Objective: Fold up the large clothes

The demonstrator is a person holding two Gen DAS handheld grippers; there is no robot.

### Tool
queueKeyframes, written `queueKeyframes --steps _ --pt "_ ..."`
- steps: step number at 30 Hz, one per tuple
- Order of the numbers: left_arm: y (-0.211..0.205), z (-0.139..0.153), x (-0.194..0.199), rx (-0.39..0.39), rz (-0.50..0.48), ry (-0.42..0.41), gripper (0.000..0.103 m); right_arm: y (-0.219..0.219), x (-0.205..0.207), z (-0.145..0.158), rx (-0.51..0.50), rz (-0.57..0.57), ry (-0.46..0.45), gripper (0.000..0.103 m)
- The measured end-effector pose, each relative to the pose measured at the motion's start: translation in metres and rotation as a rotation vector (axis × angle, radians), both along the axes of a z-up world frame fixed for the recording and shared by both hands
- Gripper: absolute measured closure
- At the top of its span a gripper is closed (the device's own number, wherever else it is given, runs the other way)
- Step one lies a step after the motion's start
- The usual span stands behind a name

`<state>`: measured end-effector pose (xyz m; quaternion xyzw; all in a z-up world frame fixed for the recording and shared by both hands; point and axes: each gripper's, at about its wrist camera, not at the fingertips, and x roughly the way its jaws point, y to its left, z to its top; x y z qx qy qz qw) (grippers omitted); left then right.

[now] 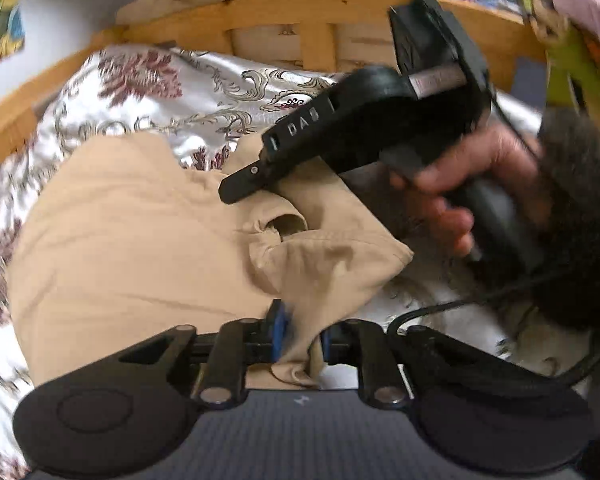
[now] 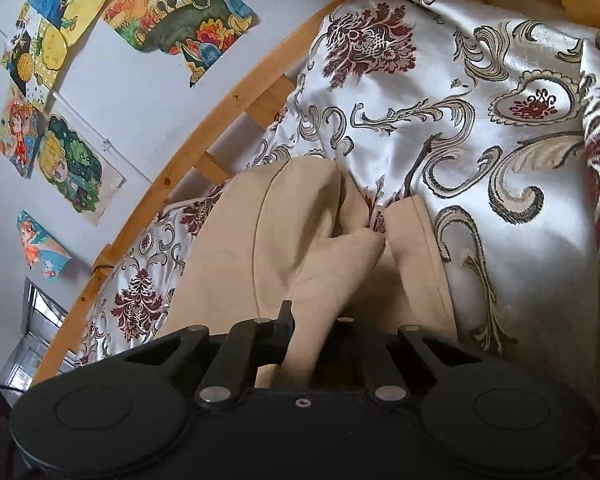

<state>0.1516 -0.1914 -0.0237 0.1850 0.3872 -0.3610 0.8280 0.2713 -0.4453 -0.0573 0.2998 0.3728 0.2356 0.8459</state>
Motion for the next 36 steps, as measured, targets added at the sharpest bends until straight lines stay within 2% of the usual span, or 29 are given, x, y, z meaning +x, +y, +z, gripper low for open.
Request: queueKeyframes --steps 2,4,7,8,11,13,16,17,19,21,23,25,27,29,31,34,36 --pt "0.009 0.007 0.001 -0.025 0.012 0.012 0.077 0.005 -0.003 0.005 -0.069 0.003 -0.038 0.098" --pt "0.02 0.016 -0.001 -0.057 0.019 0.029 0.058 0.012 -0.007 0.015 -0.165 0.011 -0.089 0.099" --pt "0.046 0.036 -0.013 -0.161 0.051 0.029 0.04 0.024 -0.014 0.02 -0.338 0.041 -0.17 0.1" --pt "0.056 0.041 -0.017 -0.191 0.07 0.021 0.038 0.026 -0.014 0.018 -0.37 0.047 -0.177 0.1" --pt "0.088 0.052 -0.022 -0.254 0.213 -0.037 0.027 0.035 -0.017 0.006 -0.494 0.067 -0.208 0.1" --pt "0.11 0.053 -0.017 -0.294 0.351 -0.071 0.011 0.042 -0.02 0.002 -0.56 0.08 -0.234 0.099" --pt "0.14 0.046 0.002 -0.35 0.566 -0.048 0.004 0.049 -0.027 0.006 -0.616 0.077 -0.263 0.096" --pt "0.148 0.039 0.012 -0.352 0.643 -0.02 0.003 0.05 -0.029 0.008 -0.626 0.069 -0.269 0.094" --pt "0.159 0.023 0.034 -0.347 0.715 0.08 0.003 0.05 -0.034 0.016 -0.63 0.044 -0.259 0.088" --pt "0.165 0.001 0.05 -0.337 0.735 0.193 0.005 0.05 -0.039 0.025 -0.647 0.012 -0.258 0.064" --pt "0.174 -0.014 0.051 -0.38 0.733 0.242 0.003 0.052 -0.043 0.037 -0.674 -0.003 -0.295 0.046" --pt "0.179 -0.025 0.054 -0.418 0.741 0.282 0.001 0.057 -0.04 0.052 -0.731 -0.039 -0.345 0.043" --pt "0.181 -0.03 0.052 -0.436 0.74 0.293 0.001 0.068 -0.028 0.065 -0.761 -0.029 -0.385 0.029" --pt "0.182 -0.03 0.05 -0.429 0.731 0.277 0.0 0.084 -0.009 0.073 -0.761 0.013 -0.401 0.023" --pt "0.178 -0.031 0.049 -0.42 0.716 0.261 0.0 0.106 0.017 0.071 -0.742 0.068 -0.372 0.022" --pt "0.171 -0.035 0.055 -0.418 0.711 0.252 0.0 0.132 0.051 0.056 -0.694 0.137 -0.306 0.019" --pt "0.172 -0.039 0.055 -0.43 0.71 0.251 0.0 0.145 0.066 0.042 -0.736 0.145 -0.296 0.017"
